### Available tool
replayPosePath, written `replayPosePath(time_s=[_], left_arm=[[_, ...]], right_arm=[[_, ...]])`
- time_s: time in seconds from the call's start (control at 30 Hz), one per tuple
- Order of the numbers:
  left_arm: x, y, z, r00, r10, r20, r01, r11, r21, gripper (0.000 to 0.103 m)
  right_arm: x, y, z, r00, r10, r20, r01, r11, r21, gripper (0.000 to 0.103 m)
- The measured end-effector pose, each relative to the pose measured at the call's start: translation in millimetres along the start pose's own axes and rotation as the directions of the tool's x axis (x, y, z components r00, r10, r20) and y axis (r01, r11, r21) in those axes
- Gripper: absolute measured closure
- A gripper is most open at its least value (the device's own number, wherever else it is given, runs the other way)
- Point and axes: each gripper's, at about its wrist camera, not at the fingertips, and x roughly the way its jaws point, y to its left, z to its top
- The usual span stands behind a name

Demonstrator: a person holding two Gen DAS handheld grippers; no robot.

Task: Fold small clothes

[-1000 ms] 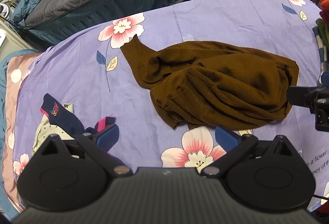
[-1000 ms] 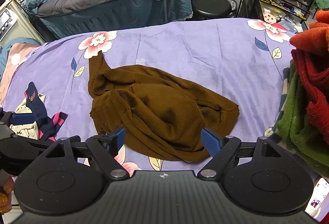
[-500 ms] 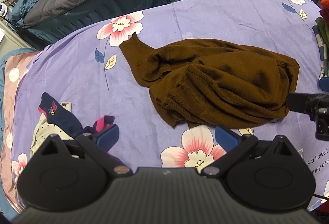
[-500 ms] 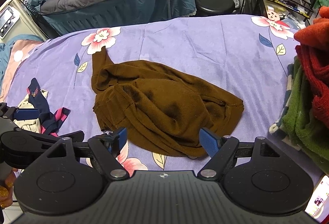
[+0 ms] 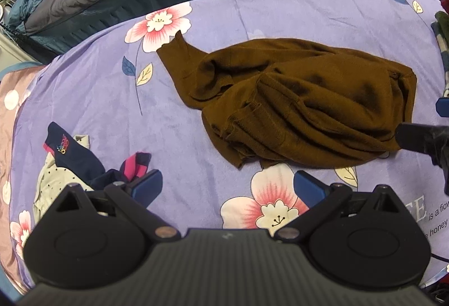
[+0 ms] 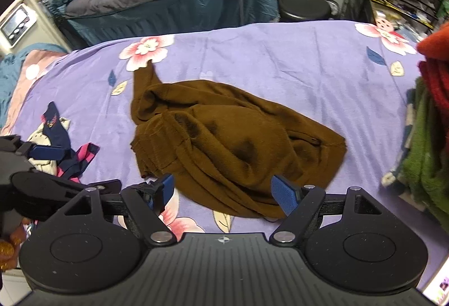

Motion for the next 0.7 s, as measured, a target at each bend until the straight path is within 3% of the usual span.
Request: replayPosePath(time_s=[0.17,0.3,0.37,0.43,0.47,0.6,0.7], left_arm=[[12,6,0,1.0,-0.003,-0.013,0.003,1.0,0.001,0.005],[29,16,-4,0.999,-0.033,0.039,0.033,0.999,0.005,0.012],[47,25,-9,0.999,-0.018,0.036,0.017,1.0,0.022,0.025],[65,36,-13,1.0,-0.013,0.028,0.012,0.999,0.035,0.045],[73,41,-15,0.999,-0.023,0.034,0.022,0.999,0.039,0.048],[94,53,-9,0.988,-0.127,0.084,0.124,0.991,0.041,0.049],[111,41,6,0.977,-0.177,0.117,0.168,0.982,0.081,0.048]], right_arm=[[9,2,-5,1.0,0.026,-0.011,-0.027,0.999,-0.04,0.0],[19,-1,-10,1.0,0.023,-0.006,-0.023,0.998,-0.05,0.0],[26,-4,-13,1.0,0.015,-0.011,-0.016,0.998,-0.064,0.0],[31,-6,-15,1.0,0.012,0.001,-0.012,0.995,-0.096,0.0],[35,-6,-15,1.0,0.006,0.011,-0.004,0.992,-0.123,0.0],[57,-4,-10,1.0,-0.005,0.02,0.01,0.975,-0.221,0.001],[75,8,-5,0.998,0.056,0.029,-0.045,0.953,-0.299,0.005]])
